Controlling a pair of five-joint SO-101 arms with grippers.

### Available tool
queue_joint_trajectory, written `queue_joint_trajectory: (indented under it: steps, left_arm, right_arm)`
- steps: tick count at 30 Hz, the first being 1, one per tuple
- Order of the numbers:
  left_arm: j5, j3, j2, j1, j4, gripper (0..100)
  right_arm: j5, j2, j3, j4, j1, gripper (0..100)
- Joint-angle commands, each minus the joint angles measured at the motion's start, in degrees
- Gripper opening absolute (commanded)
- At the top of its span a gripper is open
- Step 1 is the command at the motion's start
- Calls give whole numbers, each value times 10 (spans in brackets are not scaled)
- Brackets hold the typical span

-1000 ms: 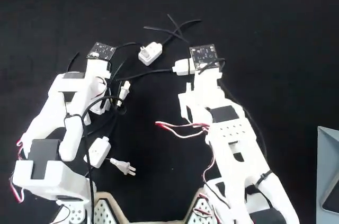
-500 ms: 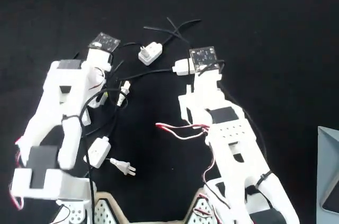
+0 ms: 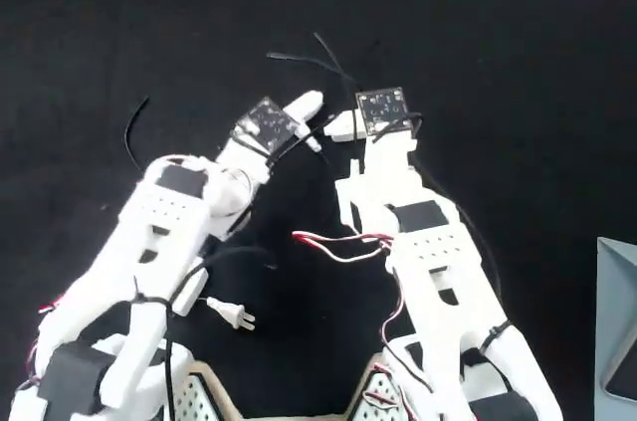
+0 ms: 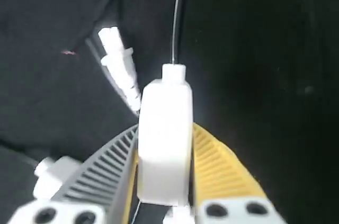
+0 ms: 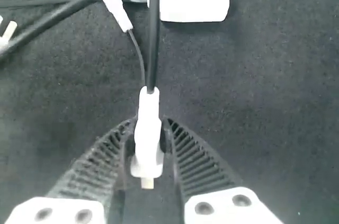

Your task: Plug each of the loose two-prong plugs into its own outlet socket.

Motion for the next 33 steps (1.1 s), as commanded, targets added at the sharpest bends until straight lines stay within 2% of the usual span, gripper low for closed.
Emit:
queue_joint_trajectory:
  steps: [1, 4, 6, 14, 17, 27, 33]
  left_arm:
    - [4, 32, 31, 7, -110, 57]
    - [4, 36, 63, 6, -130, 179]
    - [4, 36, 73, 6, -134, 226]
    - [-1, 74, 3, 10, -120, 231]
    - [-22, 107, -64, 3, -120, 227]
    - [-11, 204, -302, -16, -123, 227]
    - [17, 208, -320, -85, -162, 205]
  right_arm:
    - [-2, -18, -7, -3, 8, 11]
    - [-1, -18, -7, -3, 8, 11]
    - [-1, -18, -6, -3, 8, 11]
    - [-1, -18, -6, -3, 7, 11]
    - [-1, -18, -6, -3, 7, 11]
    - [-1, -18, -5, -3, 6, 11]
    - [-1, -18, -4, -3, 4, 11]
